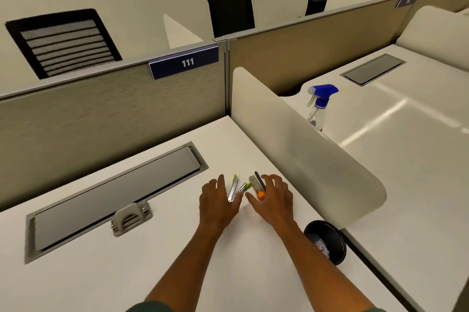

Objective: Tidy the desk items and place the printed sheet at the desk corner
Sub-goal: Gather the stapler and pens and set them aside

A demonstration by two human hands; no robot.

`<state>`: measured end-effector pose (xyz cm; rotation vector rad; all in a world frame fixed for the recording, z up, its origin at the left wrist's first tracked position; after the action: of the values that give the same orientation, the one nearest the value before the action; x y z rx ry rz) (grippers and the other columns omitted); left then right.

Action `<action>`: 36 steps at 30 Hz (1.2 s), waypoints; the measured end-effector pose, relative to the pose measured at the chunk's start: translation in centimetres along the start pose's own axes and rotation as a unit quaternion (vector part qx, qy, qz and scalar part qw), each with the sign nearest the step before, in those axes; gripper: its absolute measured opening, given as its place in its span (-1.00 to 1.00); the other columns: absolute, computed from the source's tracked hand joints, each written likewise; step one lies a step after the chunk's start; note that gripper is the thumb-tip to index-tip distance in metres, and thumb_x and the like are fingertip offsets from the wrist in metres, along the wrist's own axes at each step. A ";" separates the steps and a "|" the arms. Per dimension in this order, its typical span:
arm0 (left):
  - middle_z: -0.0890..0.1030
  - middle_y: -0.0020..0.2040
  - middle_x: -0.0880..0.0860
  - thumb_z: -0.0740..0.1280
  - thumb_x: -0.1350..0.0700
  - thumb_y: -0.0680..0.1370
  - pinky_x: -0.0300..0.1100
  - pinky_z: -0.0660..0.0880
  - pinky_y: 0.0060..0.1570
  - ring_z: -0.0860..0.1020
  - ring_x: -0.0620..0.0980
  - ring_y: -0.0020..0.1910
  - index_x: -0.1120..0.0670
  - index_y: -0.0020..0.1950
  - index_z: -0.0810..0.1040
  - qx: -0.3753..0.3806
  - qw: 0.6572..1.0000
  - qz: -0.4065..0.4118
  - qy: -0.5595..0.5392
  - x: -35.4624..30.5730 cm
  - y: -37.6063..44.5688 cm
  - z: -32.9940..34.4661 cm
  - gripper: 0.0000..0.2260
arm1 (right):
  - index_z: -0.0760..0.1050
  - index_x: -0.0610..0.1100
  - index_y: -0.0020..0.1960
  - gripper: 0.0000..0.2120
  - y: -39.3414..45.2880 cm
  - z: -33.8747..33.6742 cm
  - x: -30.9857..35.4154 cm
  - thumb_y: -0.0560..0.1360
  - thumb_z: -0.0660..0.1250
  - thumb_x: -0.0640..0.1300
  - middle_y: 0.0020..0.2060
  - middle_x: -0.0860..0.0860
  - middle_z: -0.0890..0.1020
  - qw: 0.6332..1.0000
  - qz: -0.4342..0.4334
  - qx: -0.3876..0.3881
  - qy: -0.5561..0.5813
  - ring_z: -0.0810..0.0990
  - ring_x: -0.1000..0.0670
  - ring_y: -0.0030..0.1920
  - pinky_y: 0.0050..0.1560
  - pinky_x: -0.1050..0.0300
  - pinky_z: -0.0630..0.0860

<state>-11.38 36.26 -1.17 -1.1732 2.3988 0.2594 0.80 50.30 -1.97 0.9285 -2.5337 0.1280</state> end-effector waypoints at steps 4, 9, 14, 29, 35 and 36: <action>0.18 0.56 0.12 0.13 -0.40 0.49 0.05 0.17 0.46 0.14 0.15 0.54 0.04 0.57 0.08 0.011 1.000 0.006 0.005 0.0 -1.3 -0.9 -0.21 | 0.21 0.05 0.50 -0.23 -1.0 -0.9 1.3 0.42 0.26 0.38 0.50 -0.05 0.26 1.000 -0.016 0.009 -0.009 0.25 -0.10 0.48 0.43 -0.15 0.26; 0.07 0.60 0.09 0.05 -0.45 0.47 0.13 0.09 0.49 0.02 0.16 0.57 -0.02 0.58 0.01 -0.001 1.000 0.007 0.020 0.1 -3.5 -2.6 -0.19 | 0.02 0.09 0.57 -0.20 -2.5 -2.1 2.8 0.45 0.16 0.40 0.56 -0.05 0.09 0.999 -0.039 0.017 -0.035 0.08 -0.14 0.55 0.49 -0.24 0.10; -0.02 0.61 0.06 0.03 -0.46 0.47 0.18 0.04 0.51 -0.05 0.14 0.59 -0.05 0.59 -0.04 -0.012 0.999 0.012 0.039 -0.1 -5.3 -4.9 -0.18 | -0.06 0.10 0.58 -0.16 -3.8 -3.4 4.2 0.45 0.10 0.44 0.59 -0.05 0.01 0.997 -0.061 0.009 -0.052 0.03 -0.16 0.57 0.49 -0.27 0.06; -0.08 0.61 0.06 0.01 -0.44 0.49 0.19 -0.08 0.50 -0.11 0.14 0.59 -0.09 0.59 -0.07 -0.086 0.992 -0.005 0.093 2.9 -11.7 -14.5 -0.23 | -0.03 0.08 0.58 -0.15 -8.5 -7.5 11.6 0.44 0.08 0.47 0.59 -0.07 0.03 0.989 -0.141 -0.039 -0.036 0.05 -0.20 0.56 0.47 -0.33 0.05; -0.08 0.61 0.06 0.00 -0.44 0.49 0.21 -0.05 0.50 -0.11 0.15 0.59 -0.09 0.59 -0.08 -0.105 0.987 -0.029 0.118 7.4 -15.7 -18.2 -0.23 | -0.05 0.10 0.58 -0.16 -11.7 -6.9 16.1 0.43 -0.05 0.50 0.59 -0.07 0.01 0.983 -0.174 -0.047 -0.045 0.04 -0.21 0.56 0.45 -0.37 0.05; -0.09 0.61 0.06 0.00 -0.44 0.49 0.21 -0.06 0.50 -0.11 0.14 0.59 -0.09 0.59 -0.08 -0.108 0.987 -0.034 0.118 8.3 -16.6 -18.8 -0.23 | -0.05 0.10 0.58 -0.16 -12.3 -6.8 17.0 0.43 -0.05 0.50 0.59 -0.07 0.00 0.982 -0.179 -0.046 -0.046 0.02 -0.20 0.57 0.45 -0.37 0.03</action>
<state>-8.75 13.41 11.89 -1.4525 2.5780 0.3860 -0.44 32.25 10.70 1.3584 -2.3840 -0.1425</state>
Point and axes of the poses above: each hand's wrist, its own y-axis towards the middle knuckle, its own z-axis out of the palm, x = y × z, the point moved 10 cm from there along y, towards the middle knuckle
